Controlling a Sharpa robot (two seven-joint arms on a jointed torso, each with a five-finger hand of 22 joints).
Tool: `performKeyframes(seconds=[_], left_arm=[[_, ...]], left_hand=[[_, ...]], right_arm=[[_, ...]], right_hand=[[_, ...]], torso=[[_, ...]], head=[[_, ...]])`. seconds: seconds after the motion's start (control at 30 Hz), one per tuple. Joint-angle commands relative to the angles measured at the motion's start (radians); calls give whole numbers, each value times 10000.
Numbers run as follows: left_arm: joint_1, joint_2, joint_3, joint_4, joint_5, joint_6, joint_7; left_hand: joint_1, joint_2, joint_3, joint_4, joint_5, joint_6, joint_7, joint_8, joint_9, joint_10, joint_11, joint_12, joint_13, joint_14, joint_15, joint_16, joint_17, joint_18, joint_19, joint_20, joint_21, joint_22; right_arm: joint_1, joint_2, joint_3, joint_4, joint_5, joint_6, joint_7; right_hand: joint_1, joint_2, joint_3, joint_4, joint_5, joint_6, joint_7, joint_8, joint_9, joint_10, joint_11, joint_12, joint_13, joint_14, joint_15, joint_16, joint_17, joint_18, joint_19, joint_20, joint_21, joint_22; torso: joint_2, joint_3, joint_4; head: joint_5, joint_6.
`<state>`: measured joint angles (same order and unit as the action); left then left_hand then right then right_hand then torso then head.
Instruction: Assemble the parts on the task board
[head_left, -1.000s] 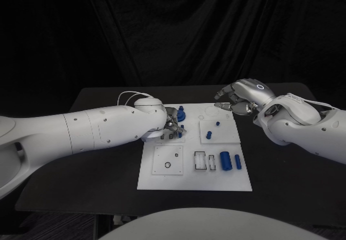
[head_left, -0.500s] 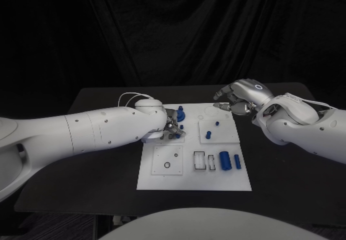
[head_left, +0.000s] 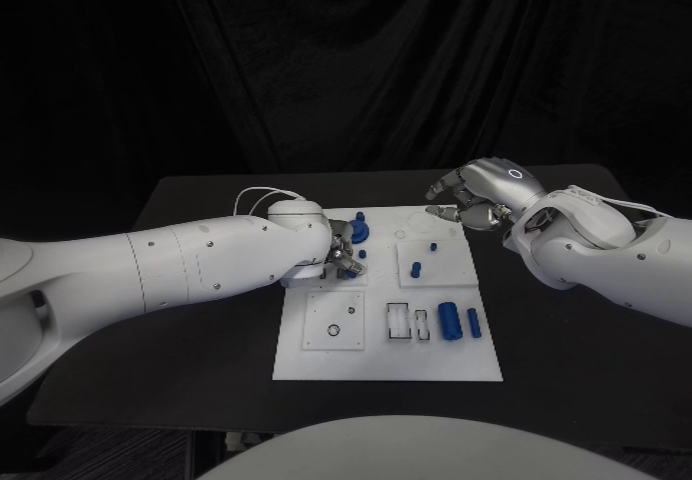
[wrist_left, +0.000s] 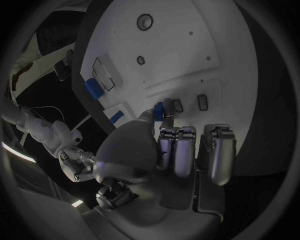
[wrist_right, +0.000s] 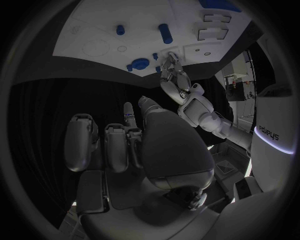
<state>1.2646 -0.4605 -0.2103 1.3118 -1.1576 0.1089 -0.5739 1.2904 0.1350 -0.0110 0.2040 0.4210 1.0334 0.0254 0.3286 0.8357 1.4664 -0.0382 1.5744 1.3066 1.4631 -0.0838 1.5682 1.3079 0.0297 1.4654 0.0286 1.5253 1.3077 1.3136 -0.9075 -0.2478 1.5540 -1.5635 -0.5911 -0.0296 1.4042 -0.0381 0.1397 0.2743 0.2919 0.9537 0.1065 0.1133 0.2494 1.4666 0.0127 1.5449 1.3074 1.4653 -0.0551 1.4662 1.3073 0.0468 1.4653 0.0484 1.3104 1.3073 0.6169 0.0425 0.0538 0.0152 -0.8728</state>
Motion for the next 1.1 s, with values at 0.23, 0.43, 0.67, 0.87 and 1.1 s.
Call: performKeyframes(seconds=[0.23,0.43,0.67,0.87,1.1], left_arm=[[-45,-214,-7,249,8,-429,191],[-39,-554,21,526,8,-976,190],[9,-1016,92,850,8,-1473,164],[32,-1192,104,890,8,-1456,58],[20,-1150,57,850,8,-1535,0]], left_hand=[[-370,-929,2005,-97,51,250,-87,-228,359,1044,-109,-36,2642,1077,-81,26,2629,-41,342,-78,-55,1756],[-1144,-1598,3635,-158,-105,397,-81,-359,767,1044,-103,-36,2642,1077,-87,26,2629,-48,371,-72,-66,1800],[-1226,-1643,3730,-170,-146,436,-90,-361,809,1044,-109,-36,2642,1077,-90,26,2629,-53,389,-73,-56,1821],[-1449,-1674,3864,-104,-320,489,-88,-388,883,1044,-112,-36,2642,1077,-96,26,2629,-49,384,-76,-67,1814],[-1570,-1655,3910,-49,-415,517,-89,-405,920,1044,-111,-36,2642,1077,-96,26,2629,-53,398,-78,-61,1831]], right_arm=[[-52,-39,6,-5,-22,56,-129],[-61,-85,7,-2,-22,53,-139],[-64,-116,7,-20,-22,56,-160],[-66,-101,7,-53,-22,85,-186],[-73,-86,7,-52,-22,121,-204]], right_hand=[[98,-5,54,-1,82,57,-1,-59,-18,735,60,-63,2336,814,44,-48,1674,92,200,76,-52,1890],[102,-6,58,-1,99,58,0,-61,-22,731,62,-68,2332,811,44,-61,1662,94,198,76,-61,1888],[104,-7,60,0,108,59,1,-62,-23,729,63,-70,2330,810,45,-68,1656,95,196,77,-65,1887],[104,-11,60,1,114,59,3,-64,-26,713,64,-87,2314,808,46,-74,1651,96,195,77,-71,1885],[102,-15,61,5,124,61,5,-65,-29,697,65,-105,2298,805,47,-91,1636,104,183,78,-109,1874]], torso=[[-2,-2,10],[-10,-11,17],[-14,-20,18],[-30,-1,25],[-35,12,33]], head=[[-15,2],[-25,2],[-5,2],[50,2],[80,2]])
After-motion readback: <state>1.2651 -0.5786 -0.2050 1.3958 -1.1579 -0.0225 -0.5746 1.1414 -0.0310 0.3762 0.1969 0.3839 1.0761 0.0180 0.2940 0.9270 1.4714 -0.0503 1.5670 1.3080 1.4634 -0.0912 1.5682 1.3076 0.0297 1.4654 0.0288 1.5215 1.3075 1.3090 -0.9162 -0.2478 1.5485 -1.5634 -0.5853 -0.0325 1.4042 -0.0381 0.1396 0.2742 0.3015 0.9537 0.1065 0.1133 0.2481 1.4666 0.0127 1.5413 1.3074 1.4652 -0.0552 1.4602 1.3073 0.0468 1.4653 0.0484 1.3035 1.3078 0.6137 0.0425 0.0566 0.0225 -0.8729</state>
